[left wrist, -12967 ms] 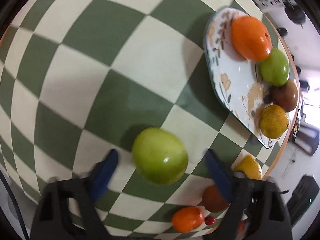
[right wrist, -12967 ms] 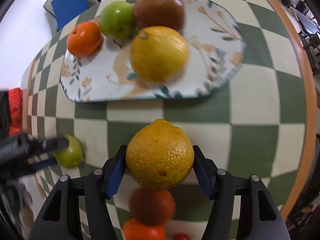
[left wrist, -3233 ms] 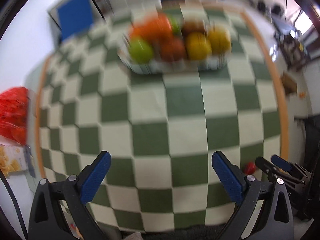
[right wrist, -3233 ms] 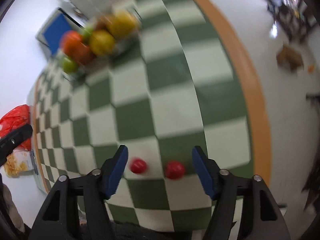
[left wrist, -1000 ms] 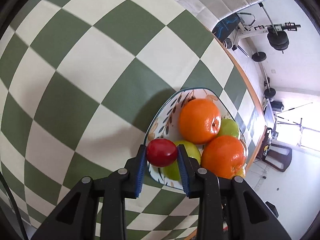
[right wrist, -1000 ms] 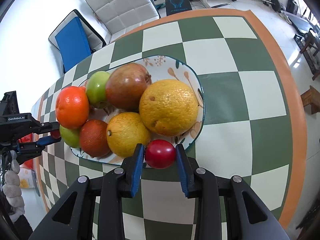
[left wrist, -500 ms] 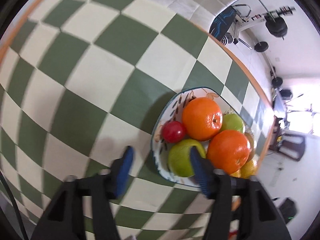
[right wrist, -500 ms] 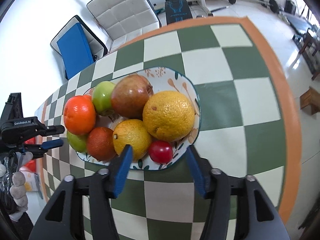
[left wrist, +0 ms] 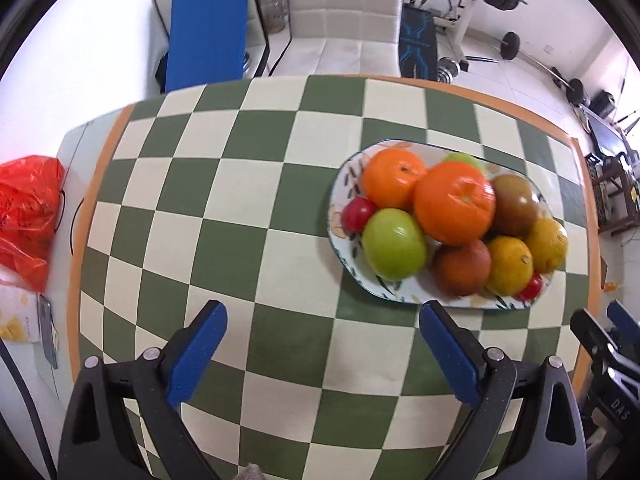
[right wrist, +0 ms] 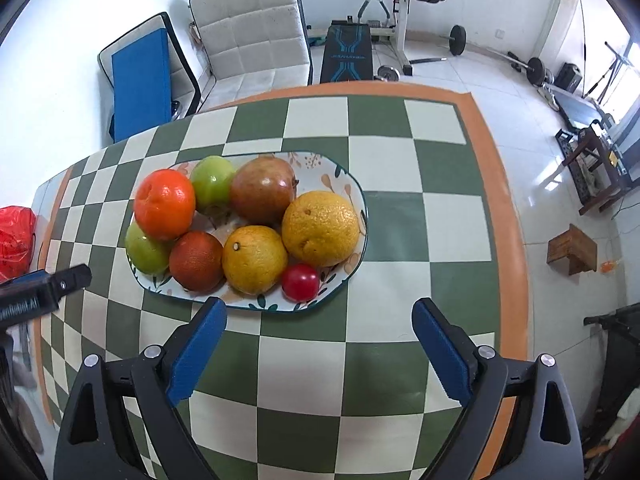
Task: Organize fruits
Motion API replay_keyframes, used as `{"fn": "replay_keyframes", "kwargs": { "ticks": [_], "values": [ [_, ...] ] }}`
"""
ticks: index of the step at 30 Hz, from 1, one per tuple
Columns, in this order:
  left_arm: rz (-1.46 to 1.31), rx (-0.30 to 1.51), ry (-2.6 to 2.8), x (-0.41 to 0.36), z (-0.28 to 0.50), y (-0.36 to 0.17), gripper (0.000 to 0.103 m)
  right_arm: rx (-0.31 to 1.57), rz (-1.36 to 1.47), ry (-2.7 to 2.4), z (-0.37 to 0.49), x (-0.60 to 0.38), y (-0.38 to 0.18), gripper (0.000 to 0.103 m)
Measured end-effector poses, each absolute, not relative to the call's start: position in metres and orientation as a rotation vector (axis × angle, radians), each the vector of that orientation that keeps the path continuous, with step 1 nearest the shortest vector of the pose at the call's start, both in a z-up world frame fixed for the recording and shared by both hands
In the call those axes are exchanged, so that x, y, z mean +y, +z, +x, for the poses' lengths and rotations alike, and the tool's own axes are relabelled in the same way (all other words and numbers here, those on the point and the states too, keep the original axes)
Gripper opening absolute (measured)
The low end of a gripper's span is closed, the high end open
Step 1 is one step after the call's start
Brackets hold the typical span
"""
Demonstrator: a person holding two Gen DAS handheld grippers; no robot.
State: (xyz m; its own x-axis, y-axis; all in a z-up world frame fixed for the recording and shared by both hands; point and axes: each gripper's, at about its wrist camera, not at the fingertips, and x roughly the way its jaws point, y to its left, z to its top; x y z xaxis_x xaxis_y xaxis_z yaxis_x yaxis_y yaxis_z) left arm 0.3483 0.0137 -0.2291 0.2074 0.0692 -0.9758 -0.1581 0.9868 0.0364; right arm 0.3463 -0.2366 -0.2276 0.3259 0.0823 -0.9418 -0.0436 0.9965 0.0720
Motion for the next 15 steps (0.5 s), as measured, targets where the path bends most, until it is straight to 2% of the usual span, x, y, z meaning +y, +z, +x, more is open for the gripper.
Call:
{"fn": "replay_keyframes", "kwargs": {
  "ticks": [15],
  "values": [
    [-0.001,1.147,0.129,-0.022,0.29,-0.14,0.098,1.118,0.049,0.058,0.292,-0.245,-0.148,0.096]
  ]
}}
